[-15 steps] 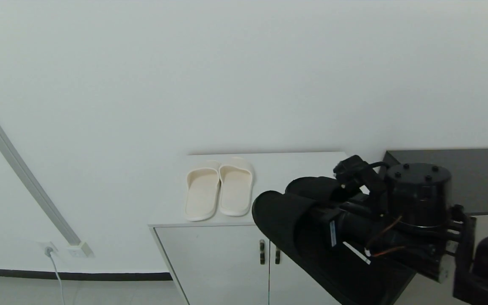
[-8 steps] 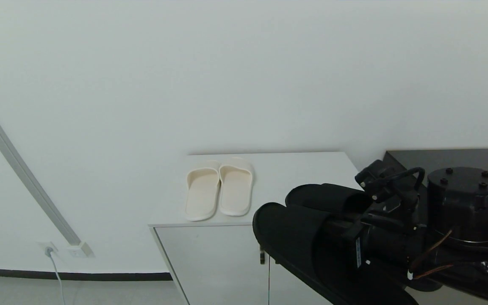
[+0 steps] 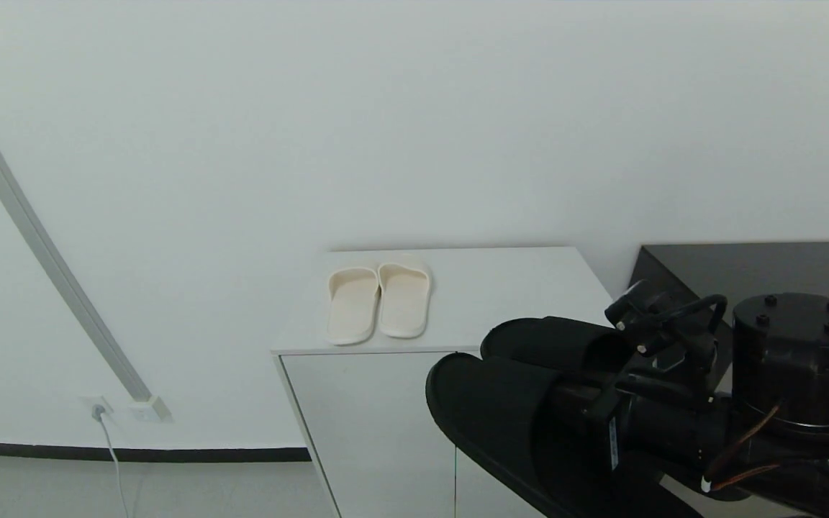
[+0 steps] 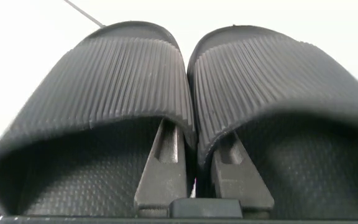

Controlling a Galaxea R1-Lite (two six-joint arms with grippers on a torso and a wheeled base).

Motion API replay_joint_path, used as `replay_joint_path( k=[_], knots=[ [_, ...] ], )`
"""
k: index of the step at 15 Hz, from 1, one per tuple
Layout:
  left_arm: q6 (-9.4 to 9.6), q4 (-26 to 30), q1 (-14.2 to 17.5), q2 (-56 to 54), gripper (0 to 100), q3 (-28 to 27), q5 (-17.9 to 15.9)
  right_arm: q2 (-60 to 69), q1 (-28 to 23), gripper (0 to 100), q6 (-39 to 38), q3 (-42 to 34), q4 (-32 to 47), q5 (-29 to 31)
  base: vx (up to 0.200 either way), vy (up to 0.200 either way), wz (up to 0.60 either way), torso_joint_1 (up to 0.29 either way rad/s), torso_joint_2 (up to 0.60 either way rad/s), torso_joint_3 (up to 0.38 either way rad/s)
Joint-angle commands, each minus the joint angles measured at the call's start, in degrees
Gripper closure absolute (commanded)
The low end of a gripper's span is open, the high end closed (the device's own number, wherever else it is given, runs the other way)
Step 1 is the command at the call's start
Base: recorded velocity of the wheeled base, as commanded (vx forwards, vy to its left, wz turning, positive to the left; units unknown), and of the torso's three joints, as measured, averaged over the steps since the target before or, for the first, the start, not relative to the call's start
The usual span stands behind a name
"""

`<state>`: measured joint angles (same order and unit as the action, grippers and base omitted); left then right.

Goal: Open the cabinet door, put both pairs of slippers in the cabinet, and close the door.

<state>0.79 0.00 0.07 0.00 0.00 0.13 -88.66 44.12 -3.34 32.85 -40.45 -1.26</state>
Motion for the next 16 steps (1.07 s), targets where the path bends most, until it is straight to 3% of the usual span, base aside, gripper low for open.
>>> replay_joint_path(
  k=[1,10,14,15,16],
  knots=[
    [0.00,0.0,0.0,0.0,100,0.0,0.0,-0.3,0.0,100,0.0,-0.2,0.0,-0.1,0.000,0.000,0.00,0.000,0.00,0.000],
    [0.00,0.0,0.0,0.0,100,0.0,0.0,-0.4,0.1,100,0.3,-1.2,-0.1,-0.3,0.000,0.000,0.00,-0.004,0.01,0.007],
    [-0.09,0.0,0.0,0.1,100,0.0,0.0,-0.3,0.2,100,0.4,-1.2,-0.1,-0.3,0.000,0.000,0.00,-0.150,0.35,0.188],
    [-0.09,0.0,0.0,0.1,0,0.0,0.0,-0.2,0.4,100,0.4,-1.2,-0.1,-0.3,0.000,0.000,0.00,-0.159,0.39,0.207],
    [-0.09,0.0,0.0,0.1,0,0.0,0.0,-0.2,0.4,100,0.4,-1.2,-0.1,-0.3,0.000,0.000,0.00,-0.178,0.40,0.222]
  ],
)
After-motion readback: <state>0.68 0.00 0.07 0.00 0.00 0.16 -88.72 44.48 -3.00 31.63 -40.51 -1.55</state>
